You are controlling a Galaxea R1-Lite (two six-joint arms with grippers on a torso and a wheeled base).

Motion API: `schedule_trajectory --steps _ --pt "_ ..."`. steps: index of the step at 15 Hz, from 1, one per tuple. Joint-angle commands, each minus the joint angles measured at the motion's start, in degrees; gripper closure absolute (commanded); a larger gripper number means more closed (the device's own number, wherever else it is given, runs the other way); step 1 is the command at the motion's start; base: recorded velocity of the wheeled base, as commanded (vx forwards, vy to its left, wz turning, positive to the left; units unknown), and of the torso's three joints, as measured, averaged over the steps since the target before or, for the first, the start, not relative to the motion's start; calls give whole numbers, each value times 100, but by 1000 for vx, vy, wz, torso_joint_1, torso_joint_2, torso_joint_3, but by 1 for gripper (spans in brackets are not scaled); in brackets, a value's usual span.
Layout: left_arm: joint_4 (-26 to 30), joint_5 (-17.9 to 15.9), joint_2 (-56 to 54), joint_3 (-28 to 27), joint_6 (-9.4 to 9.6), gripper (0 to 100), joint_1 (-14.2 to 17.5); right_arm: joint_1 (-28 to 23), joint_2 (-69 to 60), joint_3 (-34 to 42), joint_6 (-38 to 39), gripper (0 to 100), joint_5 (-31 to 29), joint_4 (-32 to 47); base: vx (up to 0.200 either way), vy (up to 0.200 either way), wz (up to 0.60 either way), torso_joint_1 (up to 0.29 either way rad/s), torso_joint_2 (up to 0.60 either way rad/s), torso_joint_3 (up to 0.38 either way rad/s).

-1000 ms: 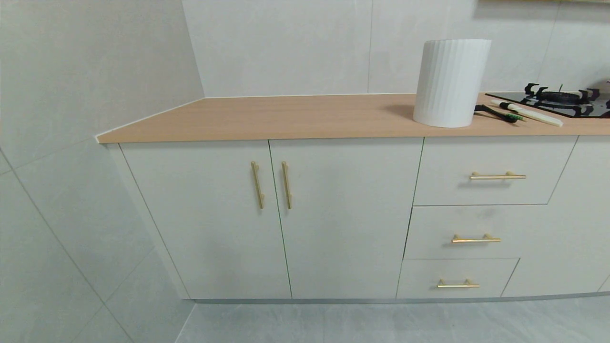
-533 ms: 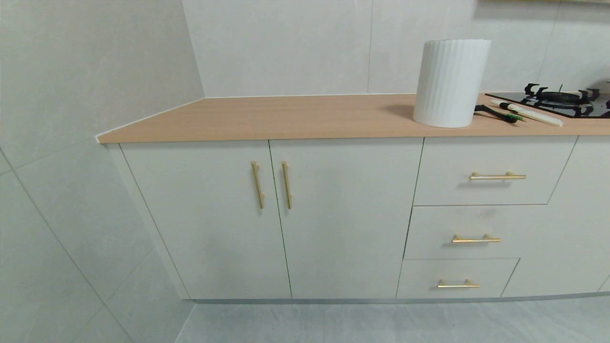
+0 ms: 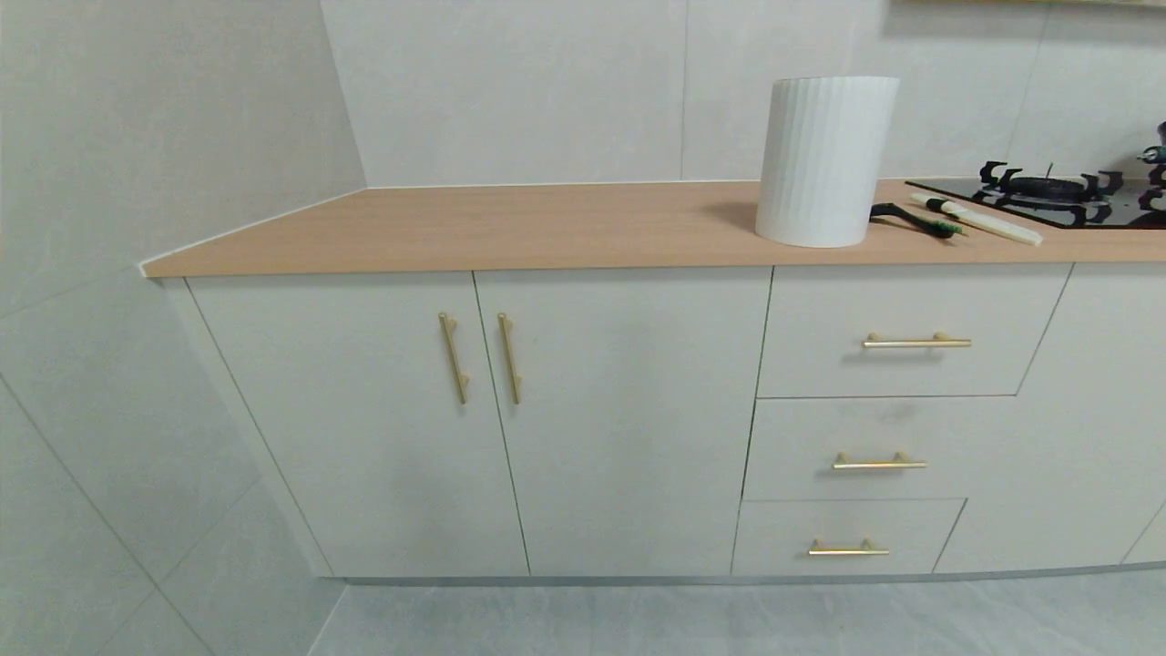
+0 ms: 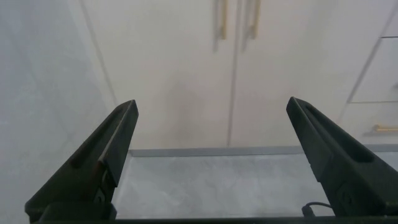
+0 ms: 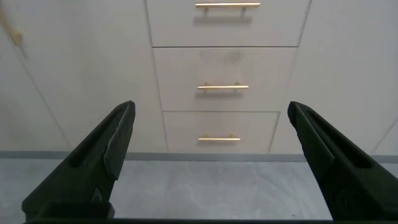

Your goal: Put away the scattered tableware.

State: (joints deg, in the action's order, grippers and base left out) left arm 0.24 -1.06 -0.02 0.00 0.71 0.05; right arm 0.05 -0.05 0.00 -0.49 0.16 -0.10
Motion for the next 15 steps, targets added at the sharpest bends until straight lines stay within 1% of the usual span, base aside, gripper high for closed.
schedule_trajectory --steps 1,6,10,15 --pt "2 1 2 0 17 0 4 4 14 0 -4 0 2 1 0 -200 0 7 2 2" --pt "2 1 2 0 8 0 4 4 14 0 -4 0 2 1 0 -200 0 4 3 2" --pt "2 1 2 0 0 0 4 4 14 0 -13 0 2 1 0 0 0 0 0 0" --pt "2 1 2 0 0 0 4 4 14 0 -4 0 2 1 200 0 0 1 3 1"
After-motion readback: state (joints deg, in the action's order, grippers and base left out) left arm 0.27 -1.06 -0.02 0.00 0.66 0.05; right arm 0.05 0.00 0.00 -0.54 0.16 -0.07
